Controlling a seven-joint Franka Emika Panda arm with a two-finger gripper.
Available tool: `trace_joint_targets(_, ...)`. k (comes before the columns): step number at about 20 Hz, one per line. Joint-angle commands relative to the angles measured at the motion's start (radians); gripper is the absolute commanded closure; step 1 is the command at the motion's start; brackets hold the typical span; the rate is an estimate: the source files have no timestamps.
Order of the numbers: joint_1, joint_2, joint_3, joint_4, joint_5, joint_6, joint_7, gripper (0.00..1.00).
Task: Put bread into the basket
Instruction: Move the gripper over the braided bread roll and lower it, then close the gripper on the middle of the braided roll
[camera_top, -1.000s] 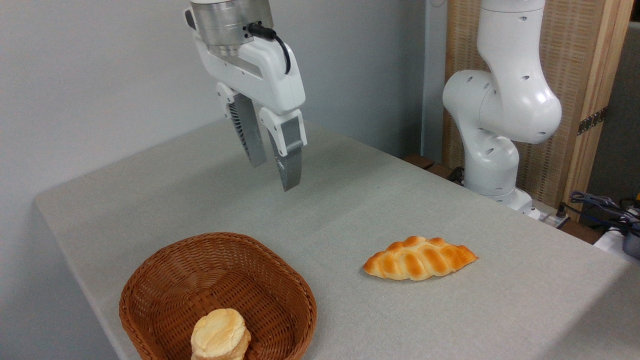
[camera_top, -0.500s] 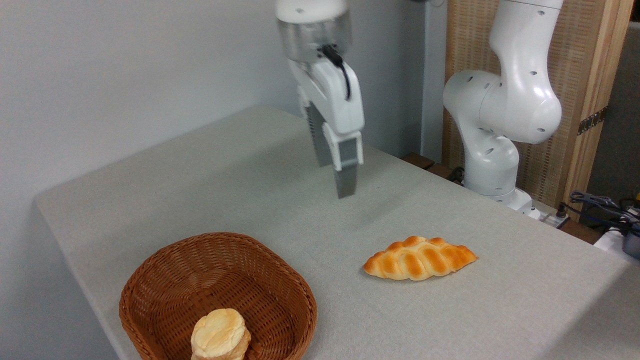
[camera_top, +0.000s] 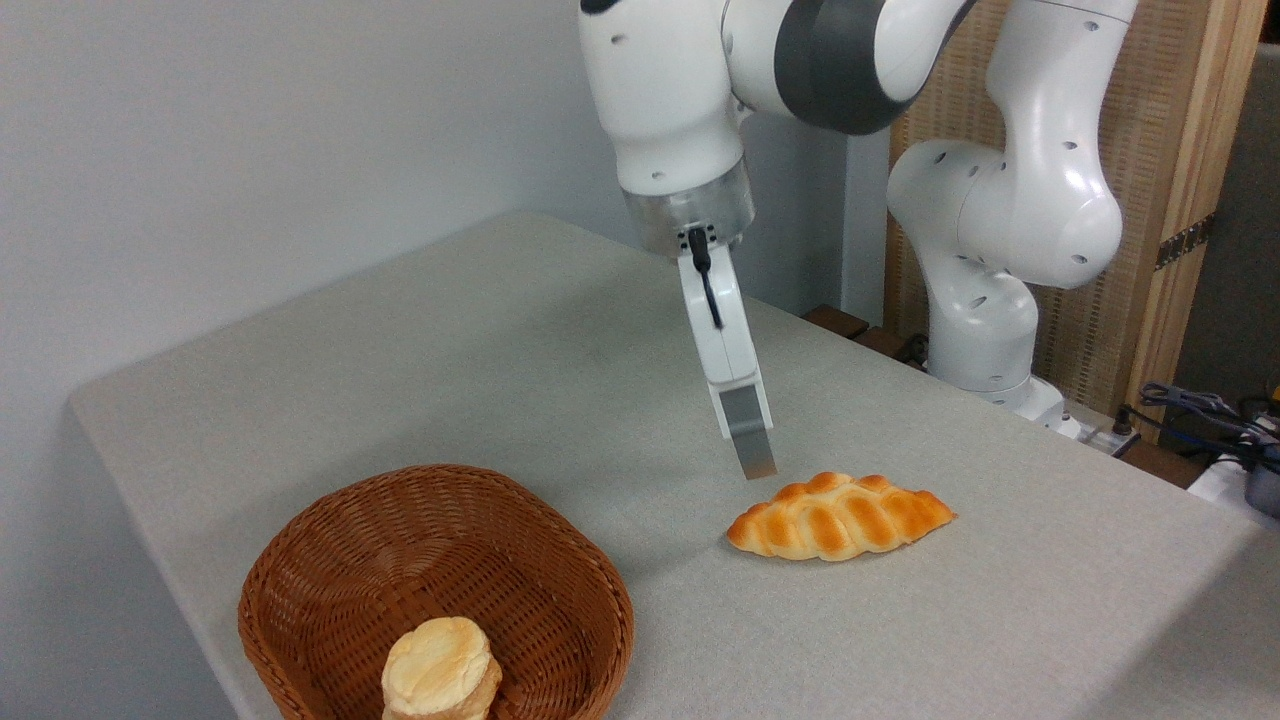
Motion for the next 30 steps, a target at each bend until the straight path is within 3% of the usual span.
trace_joint_targets(1, -0.019, -0.021, 0.014, -0.079, 0.076, 0.07, 0.019, 0.0)
trace_joint_targets(6, -0.019, -0.016, 0.021, -0.118, 0.109, 0.131, 0.019, 0.0)
trace_joint_targets(11, -0.036, -0.011, 0.091, -0.141, 0.165, 0.165, 0.072, 0.0)
trace_joint_targets(21, -0.037, -0.01, 0.105, -0.204, 0.167, 0.211, 0.091, 0.01)
trace_joint_targets(23, -0.037, -0.01, 0.125, -0.207, 0.167, 0.222, 0.097, 0.16)
trace_joint_targets(25, -0.037, -0.01, 0.137, -0.207, 0.167, 0.22, 0.135, 0.47)
trace_joint_targets(26, -0.037, -0.01, 0.151, -0.207, 0.167, 0.222, 0.157, 0.54)
trace_joint_targets(30, -0.039, -0.011, 0.169, -0.207, 0.165, 0.222, 0.183, 0.58)
